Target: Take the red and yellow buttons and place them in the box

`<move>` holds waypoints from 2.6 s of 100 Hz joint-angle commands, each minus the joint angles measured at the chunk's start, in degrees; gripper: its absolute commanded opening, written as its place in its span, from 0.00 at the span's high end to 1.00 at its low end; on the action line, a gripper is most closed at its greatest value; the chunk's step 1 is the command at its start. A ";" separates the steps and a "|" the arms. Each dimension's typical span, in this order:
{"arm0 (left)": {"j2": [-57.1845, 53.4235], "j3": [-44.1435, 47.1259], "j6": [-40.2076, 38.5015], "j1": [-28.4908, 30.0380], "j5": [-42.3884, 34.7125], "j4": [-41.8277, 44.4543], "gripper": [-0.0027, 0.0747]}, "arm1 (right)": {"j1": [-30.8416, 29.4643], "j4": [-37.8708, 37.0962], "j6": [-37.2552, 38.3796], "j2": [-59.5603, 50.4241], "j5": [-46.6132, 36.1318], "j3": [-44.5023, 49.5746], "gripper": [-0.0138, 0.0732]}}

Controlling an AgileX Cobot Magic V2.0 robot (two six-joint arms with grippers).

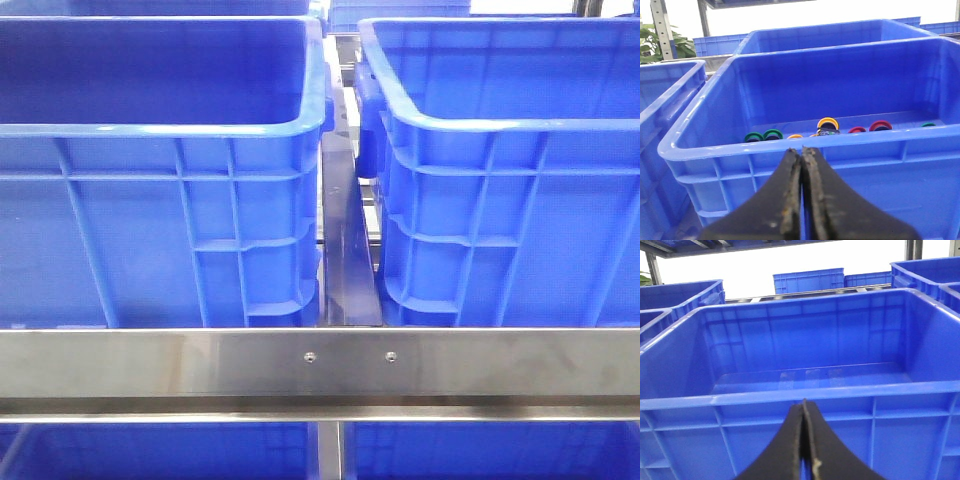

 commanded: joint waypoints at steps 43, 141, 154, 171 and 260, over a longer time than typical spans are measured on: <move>-1.93 0.06 -0.43 0.15 -3.88 -0.39 0.99 | -0.01 -0.56 -0.26 -1.22 -4.94 -1.10 0.97; 44.50 -57.72 -0.09 0.15 42.68 -2.48 0.99 | -0.01 -0.56 -0.26 -1.22 -4.94 -1.10 0.97; 48.53 -58.57 -0.09 0.15 41.76 -2.48 0.99 | -0.01 -0.56 -0.26 -1.22 -4.94 -1.10 0.97; 52.30 -58.57 0.17 0.15 41.70 -2.48 0.99 | -0.01 -0.56 -0.26 -1.22 -4.94 -1.10 0.97; 62.78 -61.24 1.72 -8.04 40.11 -6.15 0.31 | -0.01 -0.56 -0.26 -1.22 -4.94 -1.10 0.97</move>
